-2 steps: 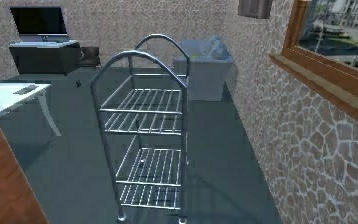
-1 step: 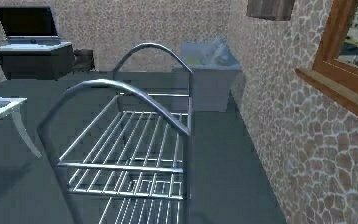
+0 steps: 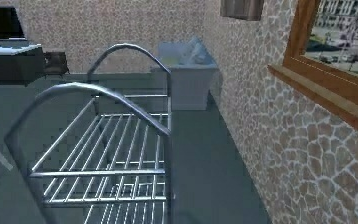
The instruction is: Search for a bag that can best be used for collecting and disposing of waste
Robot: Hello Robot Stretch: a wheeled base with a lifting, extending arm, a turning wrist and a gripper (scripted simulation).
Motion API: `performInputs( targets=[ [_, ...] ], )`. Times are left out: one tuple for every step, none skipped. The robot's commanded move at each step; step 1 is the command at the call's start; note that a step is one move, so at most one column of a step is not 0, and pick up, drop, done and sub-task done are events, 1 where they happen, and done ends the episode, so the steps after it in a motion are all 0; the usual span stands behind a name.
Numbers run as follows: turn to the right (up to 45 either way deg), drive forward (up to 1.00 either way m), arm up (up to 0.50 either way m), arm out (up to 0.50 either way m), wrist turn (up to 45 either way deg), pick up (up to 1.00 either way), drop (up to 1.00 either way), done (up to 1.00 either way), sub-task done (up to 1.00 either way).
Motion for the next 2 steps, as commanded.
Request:
performInputs(
  targets=[
    [0.0, 0.15, 0.0, 0.0, 0.0, 0.0, 0.0, 0.0, 0.0],
    [-45.0, 0.0, 0.0, 0.0, 0.0, 0.0, 0.0, 0.0, 0.0]
  ],
)
